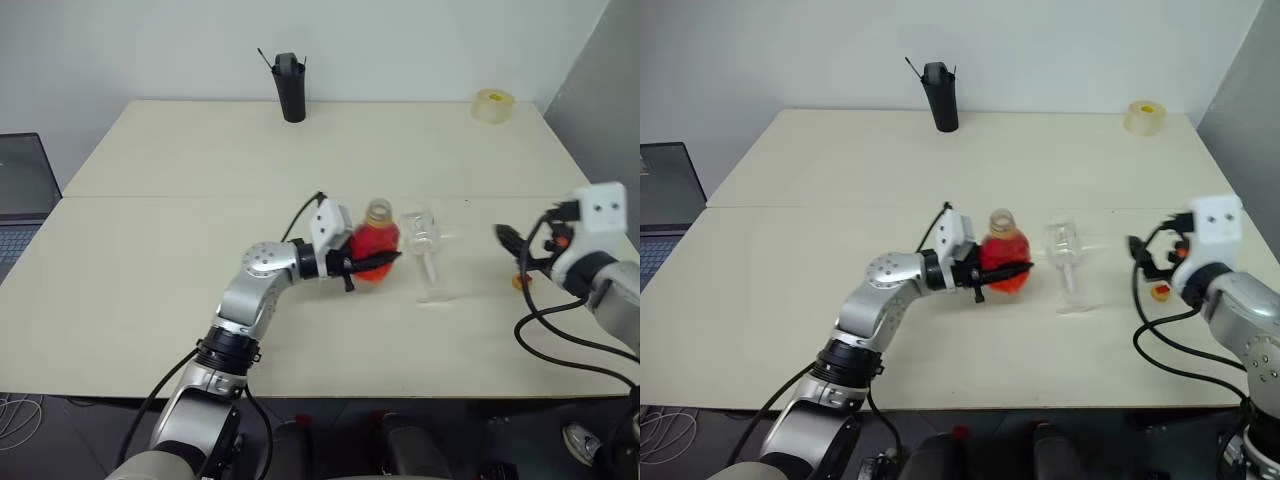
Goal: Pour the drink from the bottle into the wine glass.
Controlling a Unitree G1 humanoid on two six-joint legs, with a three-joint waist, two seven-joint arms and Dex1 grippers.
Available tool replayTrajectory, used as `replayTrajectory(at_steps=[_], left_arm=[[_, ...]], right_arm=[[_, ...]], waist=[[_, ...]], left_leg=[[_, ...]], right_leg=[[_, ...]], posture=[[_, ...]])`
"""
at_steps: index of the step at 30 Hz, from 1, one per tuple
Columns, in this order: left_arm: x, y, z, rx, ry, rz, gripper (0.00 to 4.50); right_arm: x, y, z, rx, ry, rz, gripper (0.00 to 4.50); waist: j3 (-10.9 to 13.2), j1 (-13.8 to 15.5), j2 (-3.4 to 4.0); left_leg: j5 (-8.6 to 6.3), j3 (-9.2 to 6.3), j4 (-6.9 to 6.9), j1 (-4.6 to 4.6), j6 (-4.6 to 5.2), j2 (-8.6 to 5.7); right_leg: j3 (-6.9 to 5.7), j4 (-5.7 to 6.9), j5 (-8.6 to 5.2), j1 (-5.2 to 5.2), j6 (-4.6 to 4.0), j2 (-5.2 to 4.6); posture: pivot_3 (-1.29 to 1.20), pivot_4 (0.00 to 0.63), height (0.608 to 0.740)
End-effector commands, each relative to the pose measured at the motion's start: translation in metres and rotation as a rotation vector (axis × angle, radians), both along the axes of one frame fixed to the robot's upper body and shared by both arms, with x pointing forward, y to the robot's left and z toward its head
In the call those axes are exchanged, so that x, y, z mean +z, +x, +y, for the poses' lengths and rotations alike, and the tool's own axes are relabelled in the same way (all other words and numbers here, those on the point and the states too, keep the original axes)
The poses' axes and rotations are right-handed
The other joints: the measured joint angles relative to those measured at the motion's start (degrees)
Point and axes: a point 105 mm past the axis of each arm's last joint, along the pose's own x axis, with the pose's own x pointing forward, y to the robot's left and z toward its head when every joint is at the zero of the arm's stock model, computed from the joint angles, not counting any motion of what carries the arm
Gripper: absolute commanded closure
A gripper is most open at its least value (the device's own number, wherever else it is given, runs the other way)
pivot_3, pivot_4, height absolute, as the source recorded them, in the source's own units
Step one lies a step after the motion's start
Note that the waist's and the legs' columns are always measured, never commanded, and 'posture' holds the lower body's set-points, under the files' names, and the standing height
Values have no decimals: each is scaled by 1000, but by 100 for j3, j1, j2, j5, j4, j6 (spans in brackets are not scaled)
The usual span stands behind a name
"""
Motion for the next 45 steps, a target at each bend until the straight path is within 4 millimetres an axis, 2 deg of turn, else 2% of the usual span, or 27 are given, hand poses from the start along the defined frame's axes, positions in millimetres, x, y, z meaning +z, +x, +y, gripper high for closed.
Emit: replayTrajectory(at_steps=[1, 3, 5, 8, 12, 14, 17, 22, 29, 35, 41, 44, 45], left_arm=[[15, 29, 35, 208, -53, -28, 3185], [17, 41, 55, 325, -82, -25, 3185], [18, 49, 70, 408, -91, -38, 3185], [16, 61, 89, 543, -90, -61, 3185], [14, 69, 120, 745, -116, -73, 3185], [10, 71, 135, 841, -108, -82, 3185], [8, 74, 157, 981, -131, -75, 3185], [6, 70, 189, 1159, -233, -58, 3185], [-8, 67, 202, 1257, -274, -36, 3185], [-22, 67, 201, 1270, -299, 30, 3185], [-26, 64, 205, 1278, -312, 56, 1119], [-27, 63, 209, 1288, -302, 57, 173], [-28, 62, 210, 1291, -298, 60, 9]], right_arm=[[16, -24, 65, 377, 38, -18, 0], [17, -34, 91, 513, 39, -10, 0], [12, -36, 105, 570, 17, 11, 0], [3, -28, 121, 587, -17, 30, 0], [-4, -7, 145, 562, -48, 9, 0], [-7, 4, 150, 519, -79, -22, 0], [-4, 23, 155, 438, 24, -32, 0], [-12, 21, 176, 510, 7, -22, 0], [-17, 19, 184, 554, -9, -5, 0], [-19, 16, 186, 578, -19, 7, 0], [-18, 17, 184, 576, -24, 5, 0], [-19, 17, 185, 580, -23, 9, 0], [-20, 16, 185, 582, -22, 11, 0]], waist=[[3, 8, -6], [4, 16, -8], [7, 30, -12], [7, 39, -13], [7, 53, -15], [7, 45, -15], [6, 28, -18], [5, 34, -18], [5, 38, -20], [3, 36, -23], [2, 34, -23], [2, 34, -23], [2, 33, -23]], left_leg=[[0, -8, 0, -2, 0, 1], [0, -11, 1, -4, 0, 1], [0, -13, 3, -8, 1, 3], [0, -17, 7, -15, 0, 9], [1, -23, 10, -23, -1, 8], [2, -23, 11, -26, -3, 10], [3, -23, 11, -26, -5, 14], [3, -21, 11, -32, -6, 12], [3, -24, 12, -34, -5, 6], [3, -26, 12, -34, -5, 7], [3, -26, 12, -34, -5, 7], [3, -25, 11, -33, -5, 7], [3, -26, 11, -33, -5, 7]], right_leg=[[-7, -1, 0, 0, -1, 3], [-10, -1, 0, 1, -1, 4], [-12, -3, 0, 0, -1, -3], [-17, -7, 1, -1, 0, -22], [-22, -8, 2, -4, 3, -31], [-22, -4, 2, -10, 3, -33], [-21, 1, 2, -13, 2, -33], [-23, 3, 2, -21, 2, -44], [-30, 3, 2, -22, 2, -61], [-32, 4, 2, -22, 2, -61], [-32, 5, 2, -22, 2, -61], [-31, 5, 2, -22, 2, -61], [-31, 5, 2, -22, 2, -61]], posture=[[0, 150, 740], [0, 150, 740], [0, 150, 740], [0, 150, 740], [0, 150, 740], [0, 150, 740], [0, 150, 740], [0, 150, 740], [0, 150, 740], [0, 150, 740], [0, 150, 740], [0, 150, 740], [0, 150, 740]])
